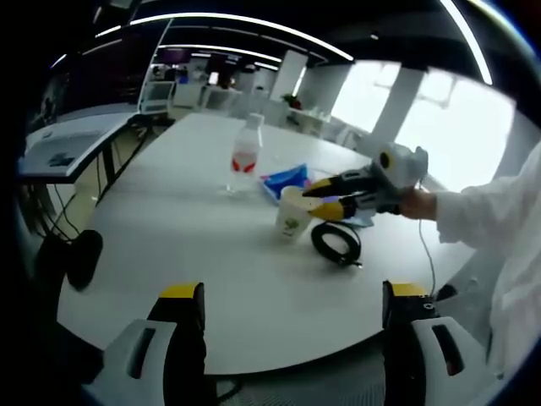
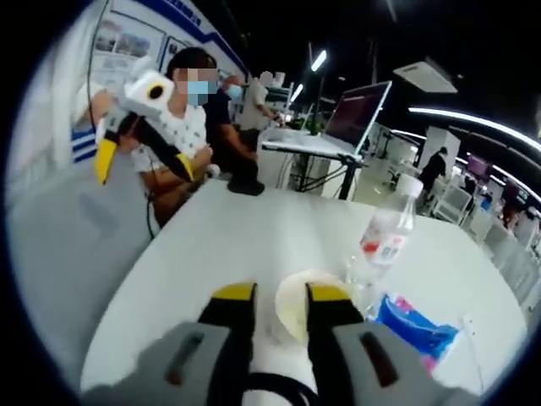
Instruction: Arrange the tabletop items into an orderly group along one side of the table until the central work area is clear of visible clutter.
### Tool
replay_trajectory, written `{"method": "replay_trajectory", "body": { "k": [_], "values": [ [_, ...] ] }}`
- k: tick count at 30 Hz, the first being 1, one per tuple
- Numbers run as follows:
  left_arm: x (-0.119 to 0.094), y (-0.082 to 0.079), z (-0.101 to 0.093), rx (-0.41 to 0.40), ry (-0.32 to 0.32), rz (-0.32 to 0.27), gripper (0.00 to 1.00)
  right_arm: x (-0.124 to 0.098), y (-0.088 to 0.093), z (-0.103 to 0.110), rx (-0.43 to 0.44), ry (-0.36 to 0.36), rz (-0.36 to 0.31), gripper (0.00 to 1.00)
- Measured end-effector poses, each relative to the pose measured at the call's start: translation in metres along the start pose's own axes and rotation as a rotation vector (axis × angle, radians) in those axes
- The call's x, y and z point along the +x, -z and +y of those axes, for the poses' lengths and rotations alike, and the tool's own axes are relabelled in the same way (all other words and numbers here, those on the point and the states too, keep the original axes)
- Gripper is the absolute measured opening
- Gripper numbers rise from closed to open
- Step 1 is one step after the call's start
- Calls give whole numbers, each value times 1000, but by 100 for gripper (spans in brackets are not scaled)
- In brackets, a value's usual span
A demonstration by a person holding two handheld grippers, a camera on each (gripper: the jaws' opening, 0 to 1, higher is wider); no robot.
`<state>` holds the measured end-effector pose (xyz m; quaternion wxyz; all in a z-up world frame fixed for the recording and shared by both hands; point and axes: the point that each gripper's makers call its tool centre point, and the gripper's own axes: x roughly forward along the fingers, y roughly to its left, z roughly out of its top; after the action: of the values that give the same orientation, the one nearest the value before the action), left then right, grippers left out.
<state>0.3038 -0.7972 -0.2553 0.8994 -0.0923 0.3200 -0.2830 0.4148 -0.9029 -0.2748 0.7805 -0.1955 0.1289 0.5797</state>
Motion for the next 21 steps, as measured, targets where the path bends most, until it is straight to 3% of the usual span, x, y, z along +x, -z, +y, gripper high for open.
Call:
{"method": "replay_trajectory", "body": {
  "k": [7, 21],
  "values": [
    [1, 0, 0, -2, 0, 1, 83, -4, 5, -12, 182, 67, 11, 43],
    [1, 1, 0, 2, -1, 3, 83, -13, -2, -13, 206, 102, -12, 47]
  ]
}}
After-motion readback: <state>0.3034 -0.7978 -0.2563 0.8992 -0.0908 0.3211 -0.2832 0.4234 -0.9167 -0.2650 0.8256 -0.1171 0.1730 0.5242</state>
